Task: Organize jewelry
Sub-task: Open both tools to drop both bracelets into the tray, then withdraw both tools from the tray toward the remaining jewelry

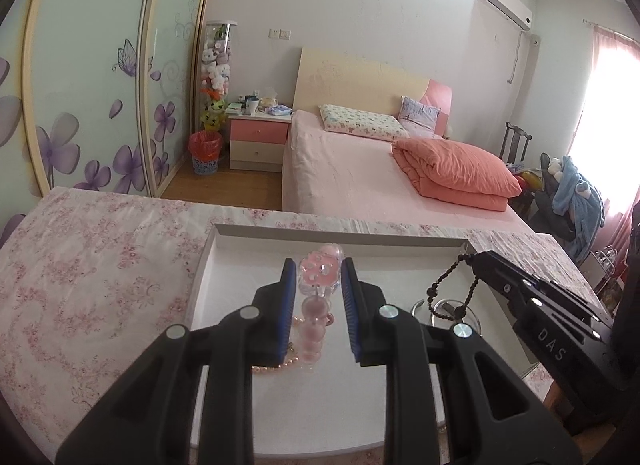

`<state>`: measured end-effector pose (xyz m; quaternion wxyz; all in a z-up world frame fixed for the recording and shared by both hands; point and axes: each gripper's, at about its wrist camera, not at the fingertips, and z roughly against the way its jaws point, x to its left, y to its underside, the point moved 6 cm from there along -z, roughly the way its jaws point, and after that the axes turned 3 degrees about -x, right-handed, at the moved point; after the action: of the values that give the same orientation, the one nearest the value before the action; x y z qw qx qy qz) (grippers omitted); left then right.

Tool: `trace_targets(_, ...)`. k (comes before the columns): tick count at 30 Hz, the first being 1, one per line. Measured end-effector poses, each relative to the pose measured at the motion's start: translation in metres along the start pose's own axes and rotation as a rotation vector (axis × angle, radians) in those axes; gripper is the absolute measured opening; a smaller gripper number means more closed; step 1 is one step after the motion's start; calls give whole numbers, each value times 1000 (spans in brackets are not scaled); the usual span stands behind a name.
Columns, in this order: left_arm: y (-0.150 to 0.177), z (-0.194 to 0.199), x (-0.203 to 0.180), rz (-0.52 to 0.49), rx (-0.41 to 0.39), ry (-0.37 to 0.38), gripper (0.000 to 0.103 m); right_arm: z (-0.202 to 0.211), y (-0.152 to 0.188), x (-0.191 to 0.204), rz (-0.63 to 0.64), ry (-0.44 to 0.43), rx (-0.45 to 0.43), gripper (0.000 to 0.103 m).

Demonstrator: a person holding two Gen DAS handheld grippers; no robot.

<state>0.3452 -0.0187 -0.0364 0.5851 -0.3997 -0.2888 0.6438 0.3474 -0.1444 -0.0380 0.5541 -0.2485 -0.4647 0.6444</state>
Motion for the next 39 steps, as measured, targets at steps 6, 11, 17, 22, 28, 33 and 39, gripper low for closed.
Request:
trace_targets(6,0,2,3,6,-18,1,31,3,6,-6,-8,15,2,38)
trace_targets(11,4,1,8,17,-2,-12,31,2,11,-7,-7,21,12,38)
trace_targets(17,10,4,11,17,5,-21,31,5,11,-7,-1,25,12,38)
trace_targets(22,15,7,13,20,11,-28,31,8,12,-7,0,28,11,38)
trace_targets(28,25,23,18,20,15,-27,31,25,19,-7,7,21,16,38)
trace_targets(33,45,46,28,23,28,-30,36,47,40,-6,19,11,46,38)
trace_targets(39,69,80,41,22,37,-38,37,72,76,-2,35,-9,117,38)
